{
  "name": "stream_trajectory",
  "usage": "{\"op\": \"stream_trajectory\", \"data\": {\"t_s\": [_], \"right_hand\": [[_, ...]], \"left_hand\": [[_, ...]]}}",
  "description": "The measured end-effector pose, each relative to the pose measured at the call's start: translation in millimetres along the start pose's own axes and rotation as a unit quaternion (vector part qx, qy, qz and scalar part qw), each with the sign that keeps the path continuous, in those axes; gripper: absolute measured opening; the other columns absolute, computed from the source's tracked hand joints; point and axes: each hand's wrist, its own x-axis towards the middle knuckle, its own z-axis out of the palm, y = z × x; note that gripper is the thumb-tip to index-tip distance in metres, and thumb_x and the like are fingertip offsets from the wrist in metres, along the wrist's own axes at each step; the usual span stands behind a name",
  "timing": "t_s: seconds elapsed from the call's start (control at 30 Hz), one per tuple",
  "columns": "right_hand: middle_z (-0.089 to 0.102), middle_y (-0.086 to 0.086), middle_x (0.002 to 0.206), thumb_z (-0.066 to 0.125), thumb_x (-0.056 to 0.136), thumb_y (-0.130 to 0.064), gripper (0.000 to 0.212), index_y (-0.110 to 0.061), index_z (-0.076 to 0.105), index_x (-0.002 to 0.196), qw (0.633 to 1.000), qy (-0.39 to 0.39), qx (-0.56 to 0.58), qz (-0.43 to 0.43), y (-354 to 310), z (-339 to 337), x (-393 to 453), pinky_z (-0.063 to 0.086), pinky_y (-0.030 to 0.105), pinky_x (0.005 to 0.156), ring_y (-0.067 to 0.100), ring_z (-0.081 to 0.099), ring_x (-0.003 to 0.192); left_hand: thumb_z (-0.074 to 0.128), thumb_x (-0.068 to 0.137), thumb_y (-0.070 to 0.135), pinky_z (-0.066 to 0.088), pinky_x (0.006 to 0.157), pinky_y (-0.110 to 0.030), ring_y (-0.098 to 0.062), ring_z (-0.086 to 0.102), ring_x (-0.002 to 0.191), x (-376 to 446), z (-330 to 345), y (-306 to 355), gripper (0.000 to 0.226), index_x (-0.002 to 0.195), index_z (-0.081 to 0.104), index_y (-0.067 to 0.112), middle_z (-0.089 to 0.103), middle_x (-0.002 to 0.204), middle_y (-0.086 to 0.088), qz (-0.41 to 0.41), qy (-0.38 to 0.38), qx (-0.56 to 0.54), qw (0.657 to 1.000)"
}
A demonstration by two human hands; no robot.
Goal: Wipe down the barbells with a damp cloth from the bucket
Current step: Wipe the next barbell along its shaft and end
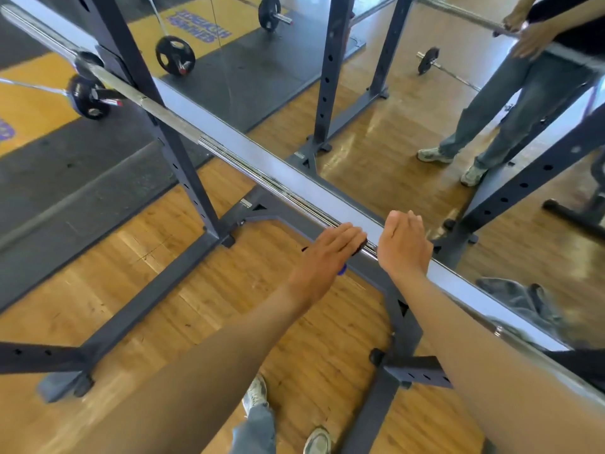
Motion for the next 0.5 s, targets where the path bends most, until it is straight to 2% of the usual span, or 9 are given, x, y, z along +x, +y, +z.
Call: {"op": "stream_trajectory", "data": {"t_s": [0.07,0.1,0.17,0.23,0.3,0.37,0.43,0.5], "right_hand": [[0.036,0.011,0.161,0.007,0.104,-0.046,0.069,-0.012,0.055,0.138,1.000,-0.005,-0.012,-0.005,1,1,0,0.028,0.055,0.116,0.027,0.022,0.153],[0.037,0.011,0.160,0.004,0.102,-0.049,0.073,-0.012,0.056,0.138,1.000,0.001,-0.018,-0.015,1,2,-1,0.030,0.055,0.115,0.028,0.023,0.153],[0.040,0.012,0.158,0.001,0.102,-0.051,0.077,-0.012,0.057,0.137,0.998,0.022,-0.042,-0.035,0,2,-2,0.031,0.055,0.115,0.029,0.026,0.152],[0.037,0.011,0.160,0.004,0.105,-0.048,0.071,-0.014,0.055,0.141,0.997,0.014,-0.067,-0.044,-4,3,-1,0.025,0.056,0.118,0.029,0.023,0.153],[0.028,0.008,0.165,0.004,0.106,-0.045,0.066,-0.018,0.049,0.145,0.997,-0.009,-0.072,-0.032,-16,4,5,0.015,0.056,0.121,0.026,0.015,0.155],[0.022,0.005,0.167,0.004,0.106,-0.044,0.063,-0.021,0.045,0.148,0.997,-0.024,-0.069,-0.040,-36,9,10,0.010,0.055,0.122,0.024,0.010,0.156],[0.021,0.005,0.168,0.005,0.107,-0.045,0.063,-0.022,0.044,0.150,0.996,-0.039,-0.054,-0.061,-58,17,14,0.009,0.054,0.123,0.023,0.010,0.156],[0.021,0.005,0.168,0.004,0.106,-0.047,0.064,-0.024,0.043,0.151,0.995,-0.058,-0.040,-0.068,-75,26,19,0.009,0.055,0.123,0.023,0.010,0.156]], "left_hand": [[0.046,0.083,-0.020,0.024,0.125,-0.038,-0.023,0.033,0.147,3,-16,-33,0.075,0.151,0.043,0.010,0.042,0.155,-0.006,-0.081,0.023,0.003,0.996],[0.053,0.083,-0.021,0.025,0.125,-0.040,-0.023,0.032,0.147,4,-24,-47,0.075,0.150,0.044,0.010,0.043,0.155,-0.005,-0.128,0.039,0.011,0.991],[0.058,0.085,-0.019,0.017,0.128,-0.040,-0.023,0.026,0.151,10,-32,-54,0.073,0.151,0.042,0.008,0.041,0.156,-0.005,-0.182,0.060,0.027,0.981],[0.044,0.085,-0.018,0.022,0.127,-0.041,-0.025,0.030,0.147,11,-24,-31,0.068,0.149,0.045,0.006,0.044,0.153,-0.007,-0.180,0.065,0.013,0.981],[0.032,0.084,-0.013,0.021,0.127,-0.036,-0.025,0.030,0.147,6,-13,-5,0.071,0.151,0.043,0.007,0.044,0.153,-0.007,-0.100,0.029,0.003,0.995],[0.040,0.088,-0.014,0.017,0.127,-0.033,-0.023,0.027,0.150,2,-11,-13,0.070,0.154,0.041,0.011,0.042,0.157,-0.004,-0.027,0.017,0.002,1.000],[0.049,0.091,-0.013,0.025,0.125,-0.038,-0.023,0.031,0.149,4,-19,-48,0.066,0.151,0.044,0.013,0.043,0.155,-0.003,-0.050,0.033,0.010,0.998],[0.056,0.088,-0.018,0.026,0.124,-0.044,-0.025,0.030,0.150,8,-37,-89,0.070,0.150,0.044,0.012,0.042,0.155,-0.004,-0.141,0.061,0.024,0.988]]}}
